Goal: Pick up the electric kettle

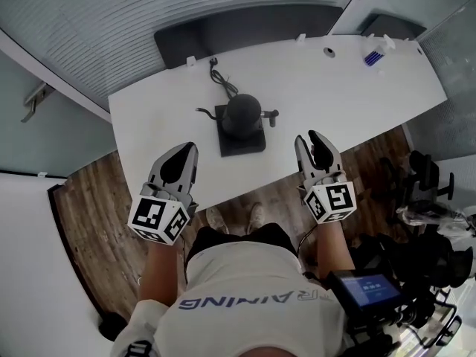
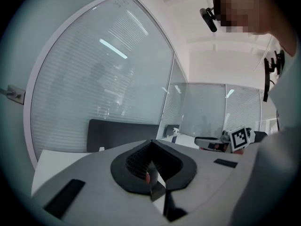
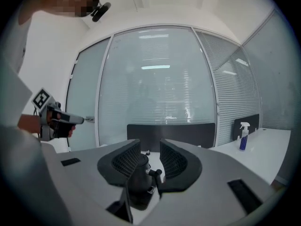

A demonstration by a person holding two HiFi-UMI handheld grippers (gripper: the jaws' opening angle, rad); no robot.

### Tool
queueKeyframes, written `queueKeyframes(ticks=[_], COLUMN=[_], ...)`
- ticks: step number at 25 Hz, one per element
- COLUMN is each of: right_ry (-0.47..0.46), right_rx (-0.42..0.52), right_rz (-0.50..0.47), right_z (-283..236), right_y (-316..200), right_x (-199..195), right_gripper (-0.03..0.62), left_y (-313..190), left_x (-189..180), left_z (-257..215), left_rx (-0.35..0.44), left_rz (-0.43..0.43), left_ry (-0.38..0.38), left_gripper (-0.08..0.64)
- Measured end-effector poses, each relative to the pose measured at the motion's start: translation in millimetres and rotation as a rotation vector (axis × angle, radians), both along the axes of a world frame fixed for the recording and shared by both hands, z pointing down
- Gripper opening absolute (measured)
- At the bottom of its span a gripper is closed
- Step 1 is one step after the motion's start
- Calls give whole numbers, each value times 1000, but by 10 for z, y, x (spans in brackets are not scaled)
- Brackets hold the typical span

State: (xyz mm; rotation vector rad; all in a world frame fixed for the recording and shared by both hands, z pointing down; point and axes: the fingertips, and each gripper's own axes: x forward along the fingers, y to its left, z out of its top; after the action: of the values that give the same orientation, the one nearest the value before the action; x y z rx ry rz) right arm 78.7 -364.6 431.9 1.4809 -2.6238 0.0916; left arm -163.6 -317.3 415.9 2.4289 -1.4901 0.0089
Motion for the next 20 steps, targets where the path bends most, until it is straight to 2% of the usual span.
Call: queueKeyframes(ticks=[5, 10, 13, 20], right_ry=[91, 143, 160, 218], right_rx=[-51, -125, -138, -164], right_rz=[-9, -20, -8, 22], right_z=[629, 1286, 1514, 1877], right_y=[-344, -634, -750, -938], right_x=[38, -71, -116, -237], right_gripper=[162, 199, 224, 229], left_y=[-17, -34, 0, 58], left_x=[143, 188, 139, -107], left_z=[113, 260, 317, 383], left_rx=[-32, -79, -98, -127], left_rz=[-46, -92, -119, -182], left_ry=[-38, -55, -63, -74], left_gripper=[12, 13, 12, 12])
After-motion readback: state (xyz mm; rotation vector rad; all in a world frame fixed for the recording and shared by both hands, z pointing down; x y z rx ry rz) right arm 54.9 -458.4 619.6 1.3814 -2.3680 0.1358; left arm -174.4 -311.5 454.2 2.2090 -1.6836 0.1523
